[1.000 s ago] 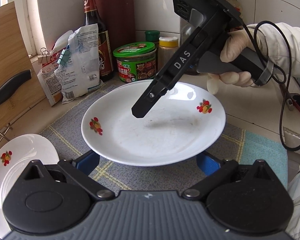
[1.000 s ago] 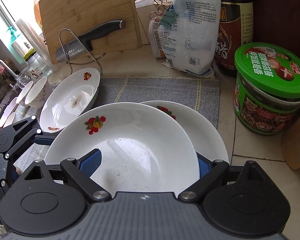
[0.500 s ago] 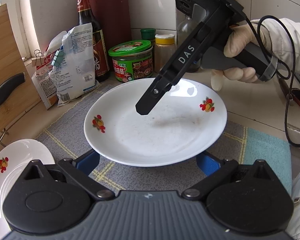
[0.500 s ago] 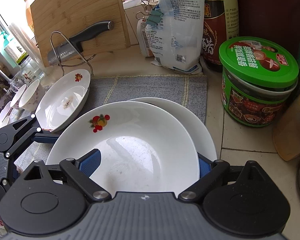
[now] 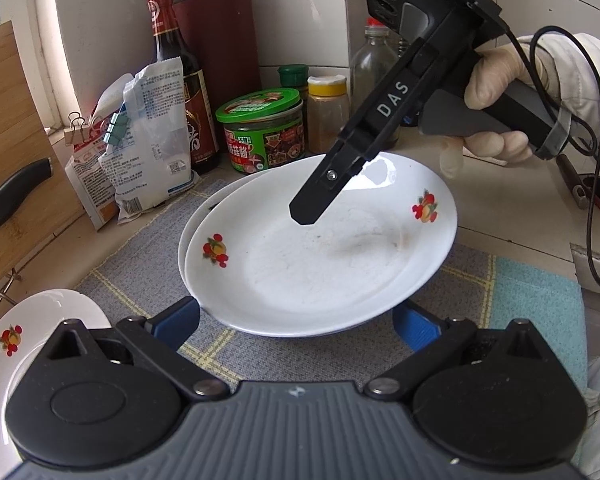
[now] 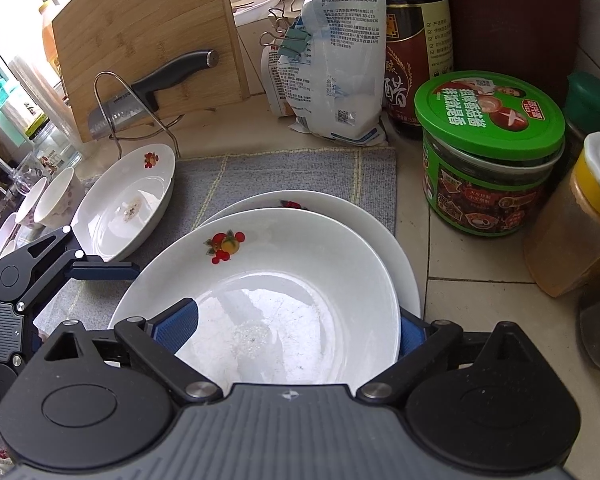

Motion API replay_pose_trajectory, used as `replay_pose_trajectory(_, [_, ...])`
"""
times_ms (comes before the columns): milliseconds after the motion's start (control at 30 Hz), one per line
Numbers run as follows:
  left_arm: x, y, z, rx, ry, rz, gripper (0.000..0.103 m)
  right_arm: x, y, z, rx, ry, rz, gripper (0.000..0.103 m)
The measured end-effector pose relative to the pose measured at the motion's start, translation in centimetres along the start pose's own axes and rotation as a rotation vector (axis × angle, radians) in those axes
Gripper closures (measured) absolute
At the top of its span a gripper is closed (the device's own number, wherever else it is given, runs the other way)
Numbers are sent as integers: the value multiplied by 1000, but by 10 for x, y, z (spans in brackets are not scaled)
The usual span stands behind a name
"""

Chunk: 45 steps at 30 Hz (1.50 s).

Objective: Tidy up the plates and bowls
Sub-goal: 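Lower the held plate onto the other white plate with the right tool, then open the right tool and withdraw it from the stacked plates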

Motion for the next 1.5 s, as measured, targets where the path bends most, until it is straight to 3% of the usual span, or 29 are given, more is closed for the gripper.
replay_pose_trajectory(567, [0,-24,-4,27,-32,-54,1,-10,-19,6,-65,2,-15,1])
replay_pose_trajectory(867, [-17,-48,0,74,-93,-68,1,-19,-22,13,-131,-1,1,0])
replay_pose_trajectory(1167, [-37,-83,11,199,-187,-63,1,-27,-30,27,-205,-27,-16,0])
replay_pose_trajectory(1500, [-79,-138,29,355,-306,-40,1,-34,-40,109,-214,-138,-148,0])
Point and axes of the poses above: each gripper's, at about its wrist camera, not at the fingertips, and y roughly the way its jaws point, z to its left, x to its top, the point moved 4 cm from there along y, roughly the way its jaws point, and after that the axes turned 2 degrees about x, right-handed, at the moved point
